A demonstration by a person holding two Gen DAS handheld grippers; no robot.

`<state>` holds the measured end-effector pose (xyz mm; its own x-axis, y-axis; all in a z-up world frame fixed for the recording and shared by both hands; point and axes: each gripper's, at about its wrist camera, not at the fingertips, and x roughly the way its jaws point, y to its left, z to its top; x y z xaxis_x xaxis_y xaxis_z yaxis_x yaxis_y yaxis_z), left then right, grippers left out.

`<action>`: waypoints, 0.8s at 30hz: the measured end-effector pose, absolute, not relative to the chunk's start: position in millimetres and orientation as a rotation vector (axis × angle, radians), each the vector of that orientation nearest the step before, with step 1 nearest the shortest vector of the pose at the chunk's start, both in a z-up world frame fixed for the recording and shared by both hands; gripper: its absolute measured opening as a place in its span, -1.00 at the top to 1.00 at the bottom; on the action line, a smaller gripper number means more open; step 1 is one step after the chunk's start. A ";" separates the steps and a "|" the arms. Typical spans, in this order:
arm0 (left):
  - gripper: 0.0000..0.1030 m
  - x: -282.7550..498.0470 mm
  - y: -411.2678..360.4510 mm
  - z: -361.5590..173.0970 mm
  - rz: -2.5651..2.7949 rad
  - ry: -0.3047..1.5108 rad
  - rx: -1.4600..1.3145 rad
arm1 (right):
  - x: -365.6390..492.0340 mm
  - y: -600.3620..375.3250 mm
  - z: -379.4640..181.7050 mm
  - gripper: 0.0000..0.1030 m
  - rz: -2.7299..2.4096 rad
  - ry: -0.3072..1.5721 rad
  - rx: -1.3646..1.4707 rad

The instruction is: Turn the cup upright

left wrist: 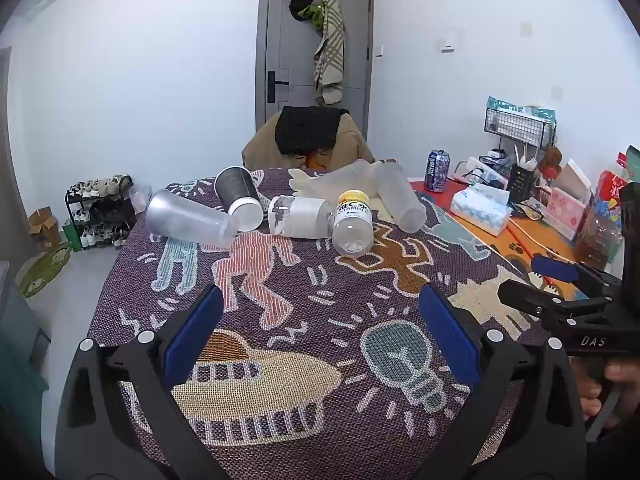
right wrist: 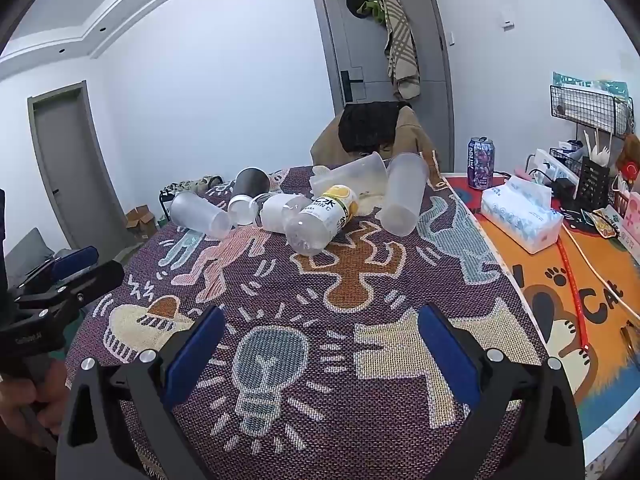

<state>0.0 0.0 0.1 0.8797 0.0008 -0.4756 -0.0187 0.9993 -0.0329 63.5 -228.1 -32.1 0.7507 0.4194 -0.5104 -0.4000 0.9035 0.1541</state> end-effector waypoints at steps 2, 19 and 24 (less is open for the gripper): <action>-0.89 0.4 0.1 0.5 0.011 0.494 -0.035 | 63.1 -227.5 -31.9 -0.85 0.448 0.566 0.034; -0.89 3.4 -0.1 2.9 0.017 0.500 -0.039 | 61.6 -226.3 -32.9 -0.85 0.451 0.570 0.022; -0.89 -0.6 2.1 -0.6 0.012 0.497 -0.048 | 61.4 -227.4 -32.5 -0.85 0.449 0.573 0.019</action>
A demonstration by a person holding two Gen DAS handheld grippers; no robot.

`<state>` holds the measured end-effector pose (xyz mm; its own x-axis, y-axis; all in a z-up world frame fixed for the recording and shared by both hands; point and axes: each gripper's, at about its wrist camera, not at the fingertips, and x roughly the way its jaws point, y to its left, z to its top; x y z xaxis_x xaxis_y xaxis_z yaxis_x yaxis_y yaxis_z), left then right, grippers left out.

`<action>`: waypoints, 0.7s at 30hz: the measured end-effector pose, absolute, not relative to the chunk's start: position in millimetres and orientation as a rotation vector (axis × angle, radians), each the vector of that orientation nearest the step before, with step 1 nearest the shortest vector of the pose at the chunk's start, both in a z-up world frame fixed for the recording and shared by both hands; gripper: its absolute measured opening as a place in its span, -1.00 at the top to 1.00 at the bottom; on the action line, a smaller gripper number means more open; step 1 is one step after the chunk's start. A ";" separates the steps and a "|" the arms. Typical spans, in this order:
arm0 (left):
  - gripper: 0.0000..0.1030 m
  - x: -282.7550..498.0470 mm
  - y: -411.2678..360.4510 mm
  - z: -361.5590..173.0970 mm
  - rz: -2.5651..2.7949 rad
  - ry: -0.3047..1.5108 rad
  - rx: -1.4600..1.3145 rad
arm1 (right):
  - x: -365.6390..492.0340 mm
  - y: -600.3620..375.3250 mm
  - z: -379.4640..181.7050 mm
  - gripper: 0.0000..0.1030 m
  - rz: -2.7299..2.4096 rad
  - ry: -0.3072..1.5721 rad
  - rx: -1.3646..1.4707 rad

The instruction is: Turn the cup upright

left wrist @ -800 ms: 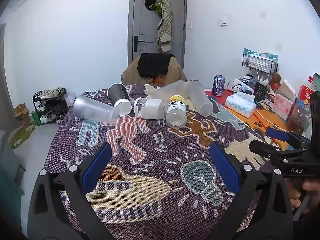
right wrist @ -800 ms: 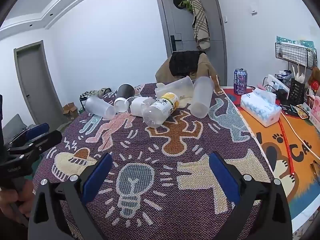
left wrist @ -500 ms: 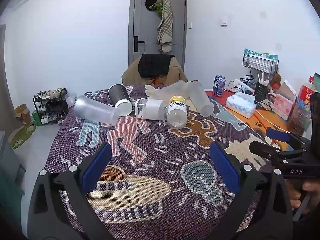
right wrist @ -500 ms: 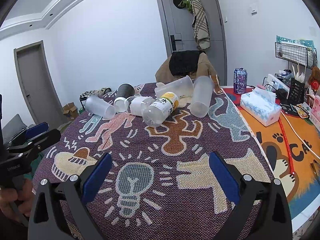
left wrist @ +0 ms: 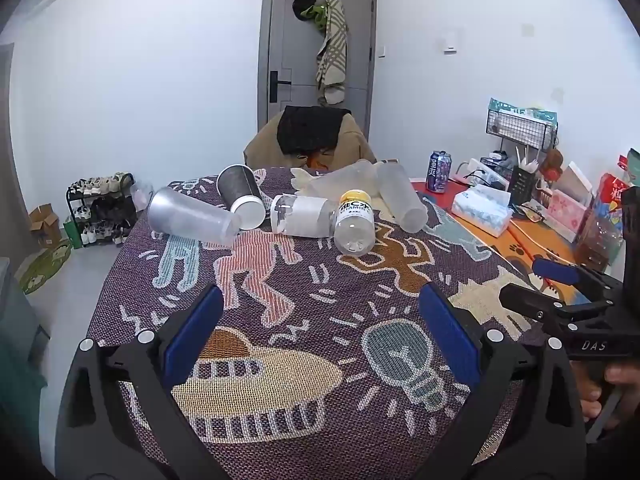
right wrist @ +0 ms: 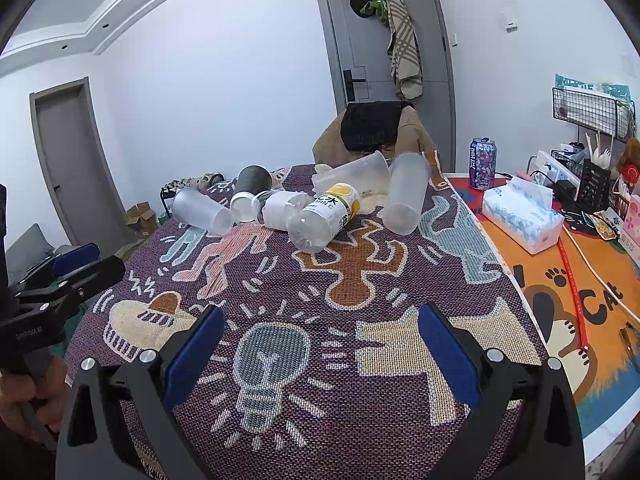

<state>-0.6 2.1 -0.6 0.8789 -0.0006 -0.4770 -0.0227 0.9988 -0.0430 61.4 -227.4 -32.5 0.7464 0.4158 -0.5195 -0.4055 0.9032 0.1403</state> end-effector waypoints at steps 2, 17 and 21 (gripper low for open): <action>-0.89 -0.8 1.9 -0.2 0.011 0.490 -0.046 | 61.1 -228.1 -32.5 -0.85 0.448 0.574 0.020; -0.89 -0.4 0.3 -2.5 -0.005 0.490 -0.042 | 61.5 -229.4 -33.3 -0.85 0.444 0.588 0.020; -0.89 7.0 -3.1 -3.6 -0.013 0.516 -0.012 | 66.2 -233.4 -35.7 -0.85 0.443 0.596 0.040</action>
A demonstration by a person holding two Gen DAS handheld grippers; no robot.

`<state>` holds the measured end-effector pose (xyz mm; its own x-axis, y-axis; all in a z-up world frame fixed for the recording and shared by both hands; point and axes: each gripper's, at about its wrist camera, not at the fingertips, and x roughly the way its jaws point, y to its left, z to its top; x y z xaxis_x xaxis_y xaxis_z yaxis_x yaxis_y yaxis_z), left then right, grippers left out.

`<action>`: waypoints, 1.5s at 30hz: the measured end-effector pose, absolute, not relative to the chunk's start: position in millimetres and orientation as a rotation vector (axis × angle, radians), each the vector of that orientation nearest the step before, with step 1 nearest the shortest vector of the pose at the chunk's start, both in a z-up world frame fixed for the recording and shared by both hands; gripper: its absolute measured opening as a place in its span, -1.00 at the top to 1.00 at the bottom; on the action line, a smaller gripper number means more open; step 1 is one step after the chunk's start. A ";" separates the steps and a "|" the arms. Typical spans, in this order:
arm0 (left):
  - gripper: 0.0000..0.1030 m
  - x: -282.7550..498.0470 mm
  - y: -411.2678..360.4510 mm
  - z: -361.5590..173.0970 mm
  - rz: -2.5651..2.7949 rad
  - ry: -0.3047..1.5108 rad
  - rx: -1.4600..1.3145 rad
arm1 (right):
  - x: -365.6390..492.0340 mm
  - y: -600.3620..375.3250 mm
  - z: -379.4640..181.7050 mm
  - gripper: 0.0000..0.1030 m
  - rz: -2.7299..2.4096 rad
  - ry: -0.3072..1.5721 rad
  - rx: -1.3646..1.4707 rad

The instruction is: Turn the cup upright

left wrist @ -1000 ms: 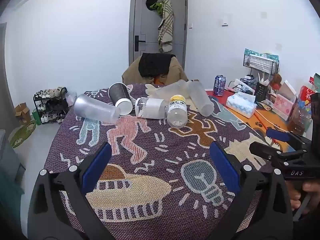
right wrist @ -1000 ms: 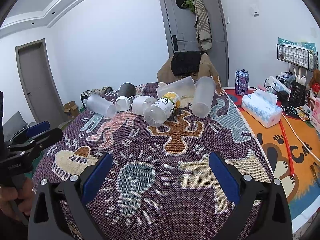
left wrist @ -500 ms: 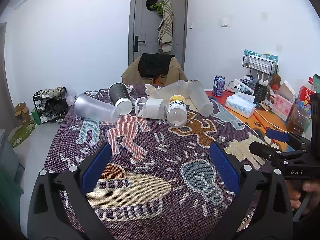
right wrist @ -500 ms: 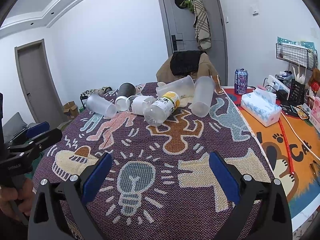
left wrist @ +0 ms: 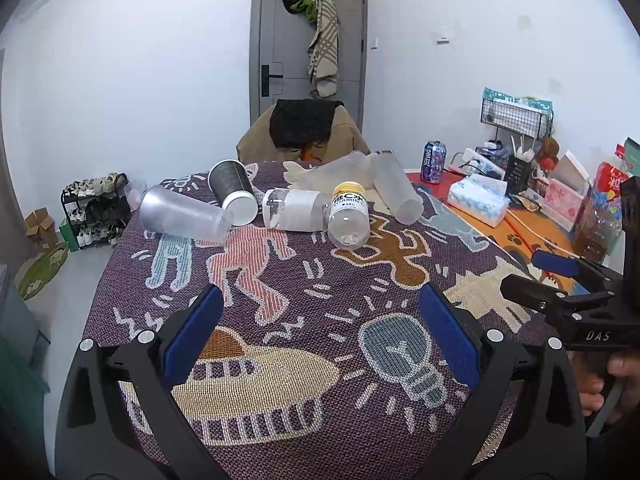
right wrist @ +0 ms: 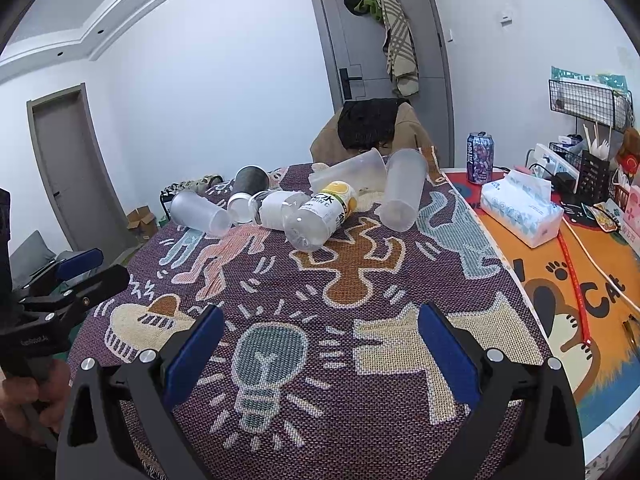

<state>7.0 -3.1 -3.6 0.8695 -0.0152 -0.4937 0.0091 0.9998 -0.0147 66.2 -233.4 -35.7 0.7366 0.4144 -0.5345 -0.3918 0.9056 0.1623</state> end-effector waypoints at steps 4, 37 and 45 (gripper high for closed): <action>-0.89 18.2 -6.5 -2.7 -0.022 0.527 0.038 | 73.7 -240.7 -37.0 -0.85 0.429 0.606 0.061; -0.89 163.4 -45.6 17.7 -0.187 0.697 0.215 | 150.6 -308.3 -52.3 -0.85 0.311 0.628 0.272; -0.78 207.4 -51.2 25.0 -0.195 0.718 0.279 | 174.0 -317.0 -53.1 -0.85 0.269 0.667 0.337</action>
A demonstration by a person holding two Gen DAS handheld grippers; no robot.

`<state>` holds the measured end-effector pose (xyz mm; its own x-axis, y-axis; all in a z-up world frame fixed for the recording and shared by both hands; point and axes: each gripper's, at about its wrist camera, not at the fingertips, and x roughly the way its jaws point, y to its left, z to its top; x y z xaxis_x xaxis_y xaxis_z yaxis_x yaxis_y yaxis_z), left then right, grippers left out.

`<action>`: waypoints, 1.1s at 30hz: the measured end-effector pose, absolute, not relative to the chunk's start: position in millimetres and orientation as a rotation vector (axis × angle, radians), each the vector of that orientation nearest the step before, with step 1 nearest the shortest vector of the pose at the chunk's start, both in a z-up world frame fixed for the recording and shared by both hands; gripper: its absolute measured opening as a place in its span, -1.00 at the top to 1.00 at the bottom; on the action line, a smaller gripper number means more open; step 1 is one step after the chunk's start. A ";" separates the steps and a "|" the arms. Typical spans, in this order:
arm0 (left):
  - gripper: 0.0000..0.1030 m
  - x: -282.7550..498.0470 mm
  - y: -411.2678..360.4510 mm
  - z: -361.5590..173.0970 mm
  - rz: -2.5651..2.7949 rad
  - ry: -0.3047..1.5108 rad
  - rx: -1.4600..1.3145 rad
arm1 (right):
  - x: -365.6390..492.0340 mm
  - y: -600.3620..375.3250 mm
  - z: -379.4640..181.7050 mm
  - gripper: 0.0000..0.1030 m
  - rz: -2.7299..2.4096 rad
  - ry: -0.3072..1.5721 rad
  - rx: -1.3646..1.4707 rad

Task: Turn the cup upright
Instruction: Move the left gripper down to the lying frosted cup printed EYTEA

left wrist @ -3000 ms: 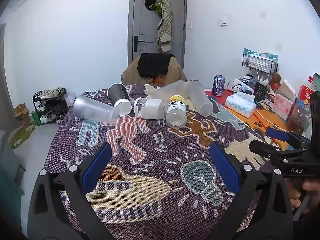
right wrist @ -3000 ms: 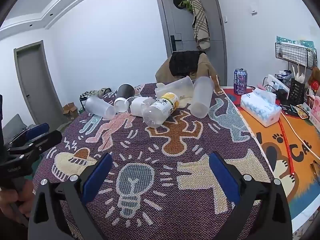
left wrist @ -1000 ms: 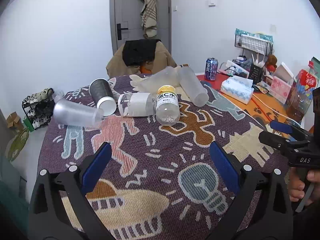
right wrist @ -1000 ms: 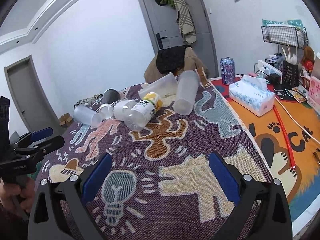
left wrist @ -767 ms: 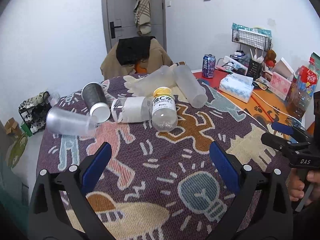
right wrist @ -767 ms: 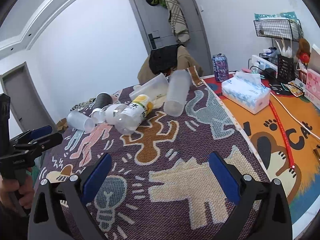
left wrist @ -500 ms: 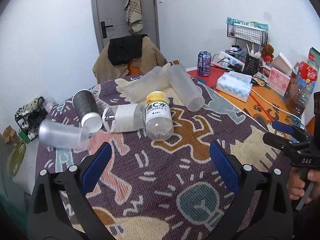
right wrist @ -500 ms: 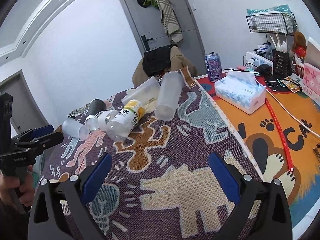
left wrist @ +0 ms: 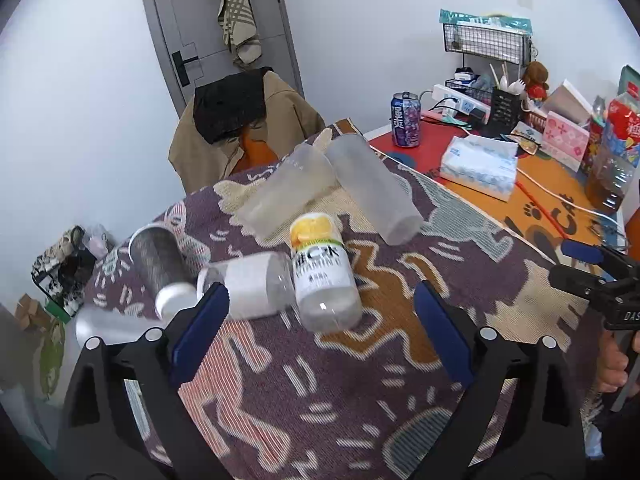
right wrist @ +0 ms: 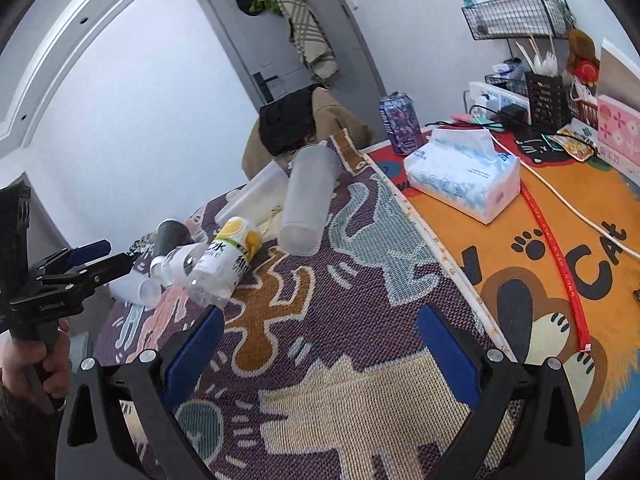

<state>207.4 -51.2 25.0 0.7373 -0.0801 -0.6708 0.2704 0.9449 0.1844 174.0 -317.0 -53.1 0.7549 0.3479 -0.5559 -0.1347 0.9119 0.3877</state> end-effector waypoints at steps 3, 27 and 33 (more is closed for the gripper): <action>-0.71 224.6 -52.9 29.1 -0.201 0.721 0.300 | 183.3 -319.4 -51.7 -0.85 0.261 0.675 0.363; -0.47 367.5 -39.0 16.2 -0.244 0.847 0.459 | 263.2 -321.1 -56.6 -0.85 0.119 0.746 0.447; -0.47 404.0 -44.6 -6.4 -0.259 0.910 0.473 | 280.9 -319.3 -68.3 -0.85 0.095 0.770 0.457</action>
<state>404.0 -44.6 -6.4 0.5922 -0.0179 -0.8056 0.4095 0.8677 0.2818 280.9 -319.3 -68.3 0.7185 0.2475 -0.6500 0.0814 0.8982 0.4319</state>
